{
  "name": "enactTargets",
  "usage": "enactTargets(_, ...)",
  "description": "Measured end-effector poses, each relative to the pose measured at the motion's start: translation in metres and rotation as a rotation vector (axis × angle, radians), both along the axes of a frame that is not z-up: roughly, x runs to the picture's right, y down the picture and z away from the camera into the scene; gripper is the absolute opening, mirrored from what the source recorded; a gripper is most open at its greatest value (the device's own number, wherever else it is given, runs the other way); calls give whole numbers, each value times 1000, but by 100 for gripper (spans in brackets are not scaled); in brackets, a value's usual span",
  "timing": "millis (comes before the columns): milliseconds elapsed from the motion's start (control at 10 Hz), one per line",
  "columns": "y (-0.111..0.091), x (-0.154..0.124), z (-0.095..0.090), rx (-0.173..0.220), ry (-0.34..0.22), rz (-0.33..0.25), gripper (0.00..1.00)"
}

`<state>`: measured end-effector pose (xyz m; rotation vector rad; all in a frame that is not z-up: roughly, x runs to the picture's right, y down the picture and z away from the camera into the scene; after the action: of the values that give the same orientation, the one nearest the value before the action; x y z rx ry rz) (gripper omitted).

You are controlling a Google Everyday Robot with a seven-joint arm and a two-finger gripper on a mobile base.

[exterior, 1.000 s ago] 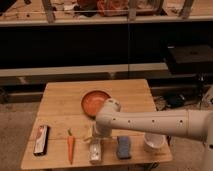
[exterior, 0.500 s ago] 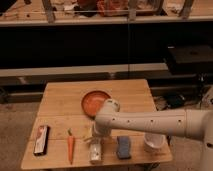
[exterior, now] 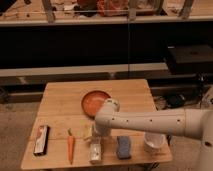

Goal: Place the bottle in the ceramic bowl

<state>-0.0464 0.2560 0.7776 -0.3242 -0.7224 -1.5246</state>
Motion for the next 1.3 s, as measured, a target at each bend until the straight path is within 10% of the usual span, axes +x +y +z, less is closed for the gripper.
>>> enactTargets(1300, -3, -2, 12, 20, 4, -20, 80)
